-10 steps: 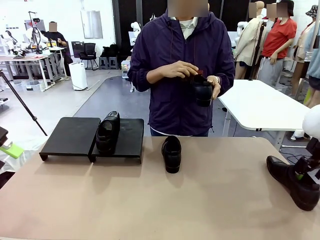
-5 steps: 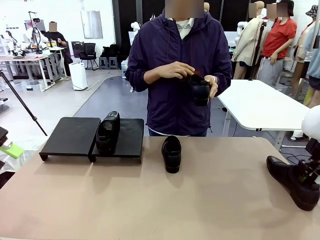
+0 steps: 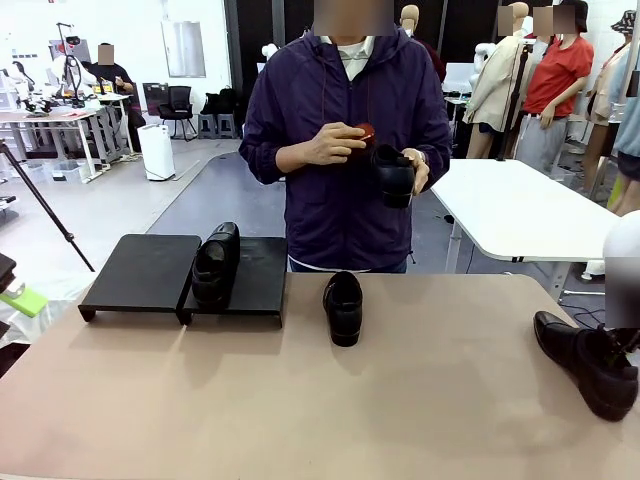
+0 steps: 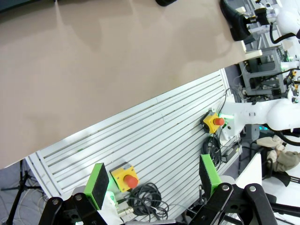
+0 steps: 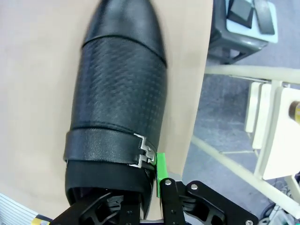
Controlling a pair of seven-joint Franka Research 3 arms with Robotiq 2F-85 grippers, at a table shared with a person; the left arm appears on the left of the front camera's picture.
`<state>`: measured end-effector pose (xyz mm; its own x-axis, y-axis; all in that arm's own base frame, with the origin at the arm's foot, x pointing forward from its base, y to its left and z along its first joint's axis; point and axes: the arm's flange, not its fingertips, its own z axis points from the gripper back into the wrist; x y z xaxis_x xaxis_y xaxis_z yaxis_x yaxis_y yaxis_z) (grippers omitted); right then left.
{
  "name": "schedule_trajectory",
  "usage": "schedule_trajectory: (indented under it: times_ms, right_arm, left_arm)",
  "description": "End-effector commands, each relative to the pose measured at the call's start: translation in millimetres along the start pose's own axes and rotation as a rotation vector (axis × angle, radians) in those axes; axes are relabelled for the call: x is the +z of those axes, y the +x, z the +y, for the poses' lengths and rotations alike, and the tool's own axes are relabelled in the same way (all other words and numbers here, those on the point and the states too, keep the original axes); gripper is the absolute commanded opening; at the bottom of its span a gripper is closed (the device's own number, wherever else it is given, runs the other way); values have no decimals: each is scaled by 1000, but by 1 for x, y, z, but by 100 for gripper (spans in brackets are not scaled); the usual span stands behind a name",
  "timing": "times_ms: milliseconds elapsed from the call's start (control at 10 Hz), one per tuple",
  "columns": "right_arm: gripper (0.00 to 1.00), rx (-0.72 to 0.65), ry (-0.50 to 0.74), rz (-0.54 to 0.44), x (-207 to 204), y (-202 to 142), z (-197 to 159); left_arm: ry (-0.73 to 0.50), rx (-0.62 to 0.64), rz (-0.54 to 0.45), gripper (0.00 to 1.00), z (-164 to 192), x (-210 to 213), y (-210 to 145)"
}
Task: Organize the shoes by placing them on the stand.
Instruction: Pick up one Shoe and place it in the middle of the table.
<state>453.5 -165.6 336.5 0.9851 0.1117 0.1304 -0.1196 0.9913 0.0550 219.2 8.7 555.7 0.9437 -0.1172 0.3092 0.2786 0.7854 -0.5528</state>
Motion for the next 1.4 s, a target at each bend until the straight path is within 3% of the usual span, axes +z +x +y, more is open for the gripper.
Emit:
schedule_trajectory:
  times_ms: [0, 400, 800, 1000, 1300]
  right_arm:
    - [0, 16, 3, 2, 3, -1, 3]
    - [0, -13, 37, 6, 33, 1, 7]
    - [0, -148, 68, -19, 118, -28, 17]
    - [0, -233, 79, -29, 126, -54, 24]
    - [0, -208, 82, 2, 111, -47, 27]
  left_arm:
    - [3, -6, 8, 100, 2, 4, 0]
    - [3, -6, 8, 100, 2, 4, 0]
    - [3, -6, 8, 100, 2, 4, 0]
    - [3, -6, 8, 100, 2, 4, 0]
    - [3, -6, 8, 100, 2, 4, 0]
